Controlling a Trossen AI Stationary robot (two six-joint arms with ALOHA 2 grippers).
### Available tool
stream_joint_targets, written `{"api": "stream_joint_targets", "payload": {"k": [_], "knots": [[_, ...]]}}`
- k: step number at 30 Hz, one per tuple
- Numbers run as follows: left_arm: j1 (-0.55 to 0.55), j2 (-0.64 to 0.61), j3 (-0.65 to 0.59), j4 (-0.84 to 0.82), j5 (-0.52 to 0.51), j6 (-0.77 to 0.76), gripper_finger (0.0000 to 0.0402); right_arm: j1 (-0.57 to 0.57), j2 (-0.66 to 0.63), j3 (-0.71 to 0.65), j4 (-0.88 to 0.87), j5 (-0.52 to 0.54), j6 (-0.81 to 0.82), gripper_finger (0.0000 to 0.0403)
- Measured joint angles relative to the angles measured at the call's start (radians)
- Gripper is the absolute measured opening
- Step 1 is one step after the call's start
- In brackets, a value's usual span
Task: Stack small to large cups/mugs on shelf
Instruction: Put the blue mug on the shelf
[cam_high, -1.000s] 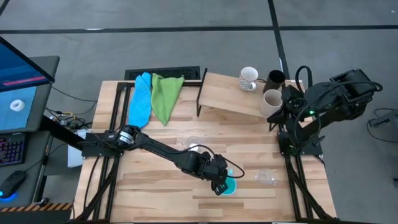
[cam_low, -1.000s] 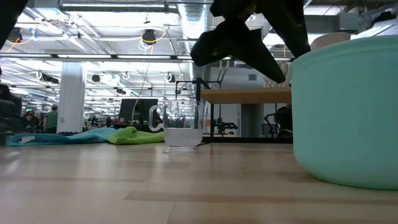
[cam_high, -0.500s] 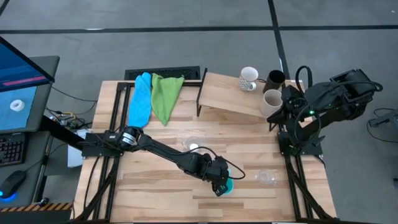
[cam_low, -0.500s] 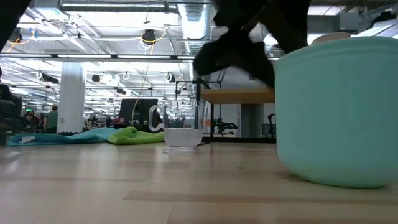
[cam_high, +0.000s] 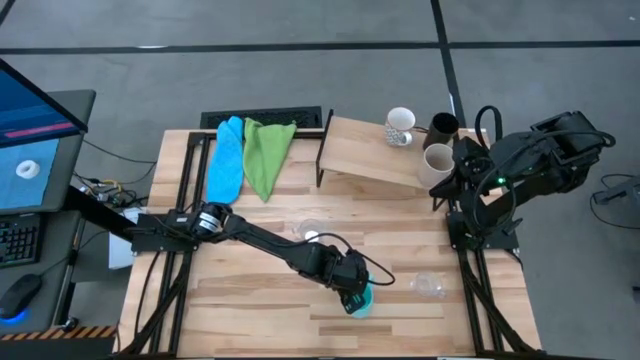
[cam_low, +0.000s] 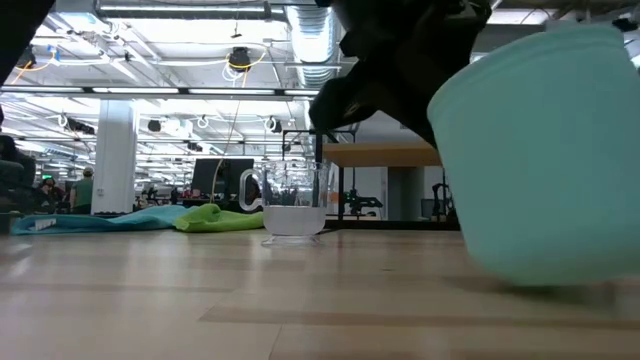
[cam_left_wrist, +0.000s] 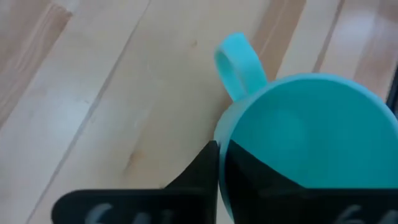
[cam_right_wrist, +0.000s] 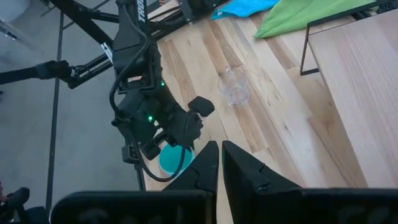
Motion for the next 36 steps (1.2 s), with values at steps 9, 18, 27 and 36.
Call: {"api": "stream_joint_targets", "payload": {"k": [9,18,27,36], "knots": [[-0.021,-0.042,0.159,-0.094,-0.086,-0.039,0.0002,0.000,-0.003,0.000,0.000,0.000,0.000,0.0043],[-0.167,-0.207,0.320,-0.318,-0.660,-0.026,0.0001,0.000,-0.011,0.000,0.000,0.028,-0.007,0.0043],[-0.198,-0.276,0.306,-0.791,-1.124,-0.340,0.0000,0.000,-0.001,0.000,0.001,0.079,-0.009,0.0043],[-0.038,-0.265,0.288,-0.842,-1.239,-0.079,0.0000,-0.001,0.021,0.000,0.002,0.087,-0.009,0.0043]]}}
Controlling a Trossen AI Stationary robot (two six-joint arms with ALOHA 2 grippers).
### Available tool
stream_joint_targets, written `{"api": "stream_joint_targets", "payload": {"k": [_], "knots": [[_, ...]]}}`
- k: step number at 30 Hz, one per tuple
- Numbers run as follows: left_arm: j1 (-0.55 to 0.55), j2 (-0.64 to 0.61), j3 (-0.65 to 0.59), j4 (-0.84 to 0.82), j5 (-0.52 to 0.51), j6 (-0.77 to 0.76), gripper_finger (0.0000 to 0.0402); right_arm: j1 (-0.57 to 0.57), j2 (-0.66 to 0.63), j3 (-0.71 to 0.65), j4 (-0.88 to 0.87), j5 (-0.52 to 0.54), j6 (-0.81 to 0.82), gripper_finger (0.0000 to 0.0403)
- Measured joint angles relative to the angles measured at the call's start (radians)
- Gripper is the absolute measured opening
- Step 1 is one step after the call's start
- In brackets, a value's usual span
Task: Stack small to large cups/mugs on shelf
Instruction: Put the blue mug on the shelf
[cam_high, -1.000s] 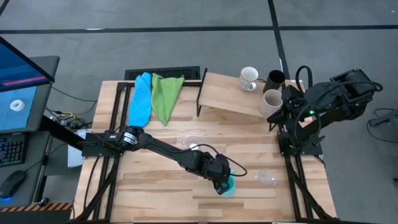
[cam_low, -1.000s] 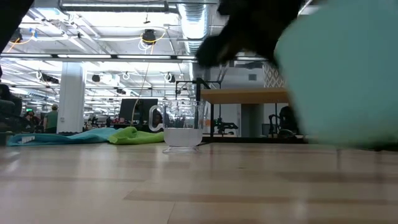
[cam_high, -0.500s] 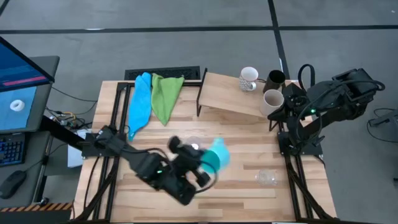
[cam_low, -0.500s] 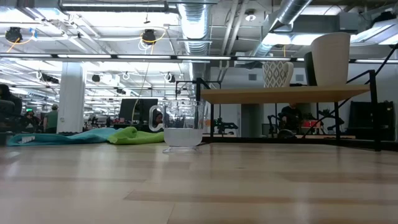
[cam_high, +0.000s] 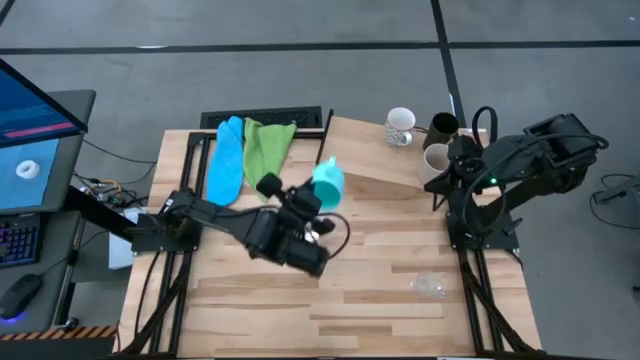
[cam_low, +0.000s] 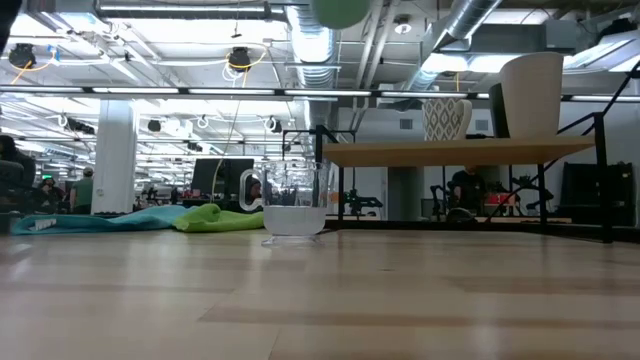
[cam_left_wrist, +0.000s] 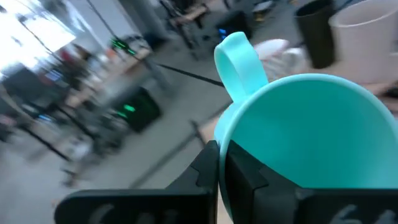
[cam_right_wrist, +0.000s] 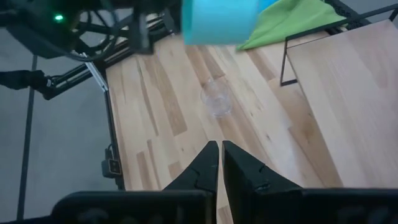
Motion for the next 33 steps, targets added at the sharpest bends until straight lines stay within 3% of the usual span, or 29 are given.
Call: {"api": "stream_joint_targets", "payload": {"k": [8,12,21,29,33], "knots": [[0.084,-0.004,0.035,0.010,-0.130,0.199,0.0000,-0.002,0.018,0.000,0.002,0.033,0.016,0.0043],[0.100,-0.004,0.086,0.009,-0.106,0.234,0.0000,-0.002,0.026,0.000,0.010,0.095,0.018,0.0043],[0.093,-0.184,0.095,0.201,0.218,0.328,0.0000,-0.002,0.035,0.000,0.042,0.164,0.008,0.0043],[0.040,-0.370,0.095,0.504,0.461,0.501,0.0000,-0.002,0.033,0.000,0.045,0.176,0.001,0.0043],[0.019,-0.434,0.095,0.641,0.629,0.590,0.0000,-0.002,0.036,0.000,0.046,0.176,0.000,0.0043]]}}
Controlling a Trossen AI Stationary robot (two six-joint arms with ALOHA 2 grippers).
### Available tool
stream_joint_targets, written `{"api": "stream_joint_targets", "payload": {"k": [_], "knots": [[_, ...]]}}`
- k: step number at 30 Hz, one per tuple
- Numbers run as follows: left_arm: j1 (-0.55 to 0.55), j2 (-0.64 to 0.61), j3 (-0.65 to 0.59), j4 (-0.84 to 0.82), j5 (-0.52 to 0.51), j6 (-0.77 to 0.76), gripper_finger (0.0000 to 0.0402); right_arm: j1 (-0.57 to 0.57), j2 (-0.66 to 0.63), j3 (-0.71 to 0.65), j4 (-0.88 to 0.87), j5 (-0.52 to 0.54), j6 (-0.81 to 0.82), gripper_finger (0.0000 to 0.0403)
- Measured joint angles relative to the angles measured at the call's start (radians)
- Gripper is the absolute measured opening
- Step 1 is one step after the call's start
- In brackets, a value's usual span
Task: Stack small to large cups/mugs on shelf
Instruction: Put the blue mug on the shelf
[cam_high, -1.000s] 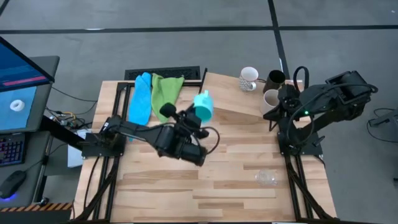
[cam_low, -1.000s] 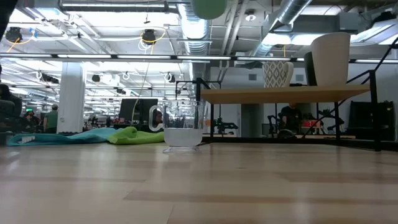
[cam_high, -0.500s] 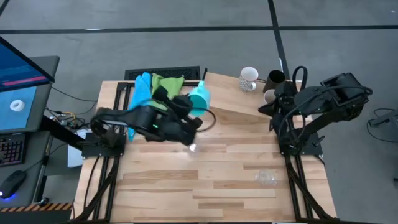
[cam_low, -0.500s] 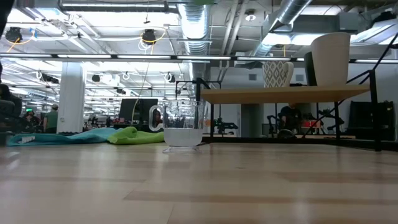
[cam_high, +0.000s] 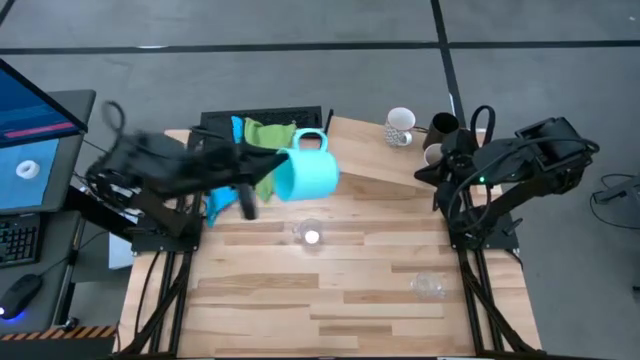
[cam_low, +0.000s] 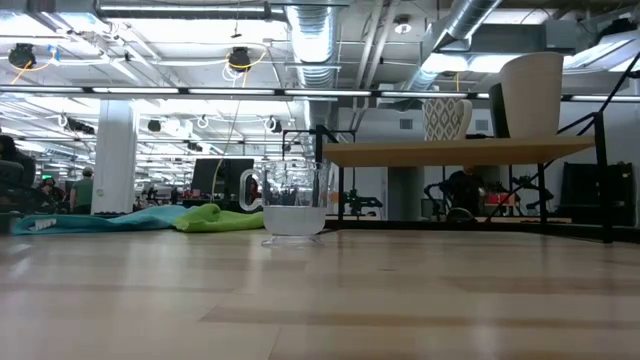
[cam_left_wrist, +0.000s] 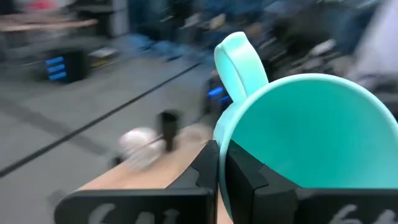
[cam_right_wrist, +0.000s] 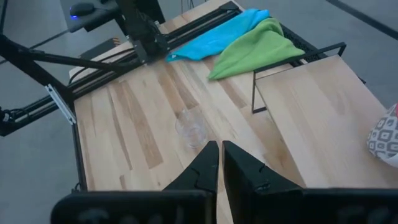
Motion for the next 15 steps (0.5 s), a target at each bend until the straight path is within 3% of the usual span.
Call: {"api": "stream_joint_targets", "payload": {"k": [4,15], "knots": [[-0.020,-0.053,0.000,0.114,0.170,0.082,0.0000,0.000,0.002,0.000,0.000,0.000,-0.005,0.0043],[-0.026,-0.103,0.000,0.368,0.794,0.309,0.0000,0.000,0.007,0.000,0.010,-0.001,-0.028,0.0043]]}}
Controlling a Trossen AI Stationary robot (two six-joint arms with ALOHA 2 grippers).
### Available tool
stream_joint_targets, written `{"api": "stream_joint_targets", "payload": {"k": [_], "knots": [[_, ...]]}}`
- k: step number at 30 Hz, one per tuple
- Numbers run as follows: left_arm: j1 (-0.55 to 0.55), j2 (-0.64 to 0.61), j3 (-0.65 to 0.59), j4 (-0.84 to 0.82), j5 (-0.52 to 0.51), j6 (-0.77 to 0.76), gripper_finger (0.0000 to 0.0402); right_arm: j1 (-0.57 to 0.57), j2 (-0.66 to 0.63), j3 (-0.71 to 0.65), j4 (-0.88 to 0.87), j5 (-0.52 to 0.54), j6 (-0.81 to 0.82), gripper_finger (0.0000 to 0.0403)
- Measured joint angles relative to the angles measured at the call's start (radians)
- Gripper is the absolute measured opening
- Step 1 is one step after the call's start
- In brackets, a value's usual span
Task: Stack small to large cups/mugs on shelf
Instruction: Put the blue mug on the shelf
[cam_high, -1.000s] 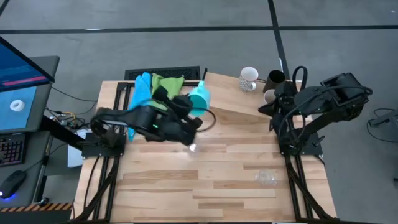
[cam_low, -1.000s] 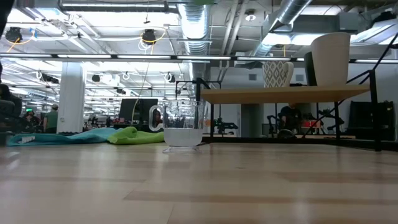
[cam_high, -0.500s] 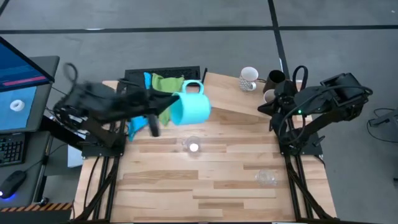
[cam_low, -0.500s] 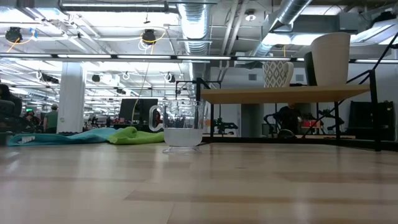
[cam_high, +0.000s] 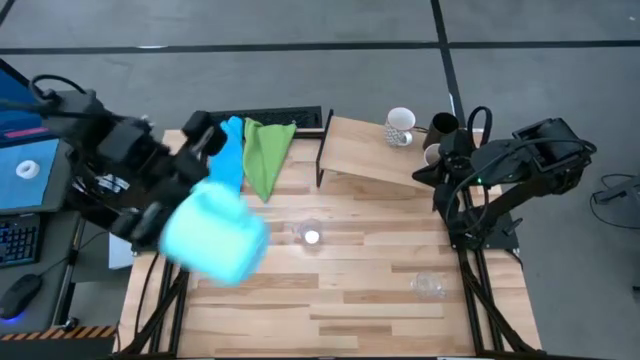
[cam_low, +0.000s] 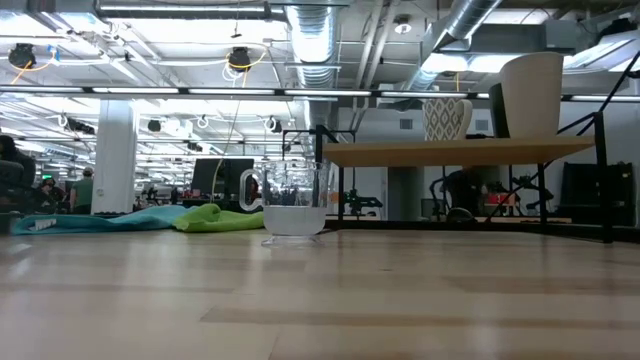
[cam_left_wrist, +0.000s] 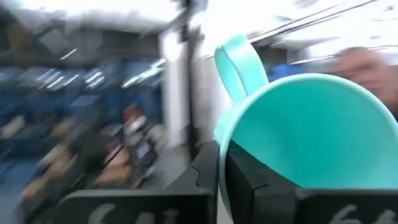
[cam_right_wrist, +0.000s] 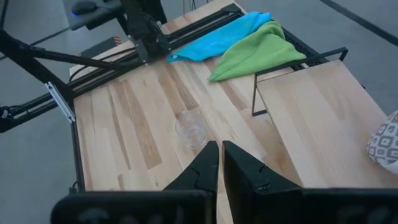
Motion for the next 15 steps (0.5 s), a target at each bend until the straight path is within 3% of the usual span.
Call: {"api": "stream_joint_targets", "payload": {"k": [5,15], "knots": [[-0.001,0.001,0.000,0.072,0.252,0.020,0.0000,0.000,0.000,0.000,0.000,0.000,0.000,0.0043],[-0.025,0.019,-0.001,0.170,0.454,0.052,0.0000,0.000,0.000,0.000,0.003,0.000,0.001,0.0043]]}}
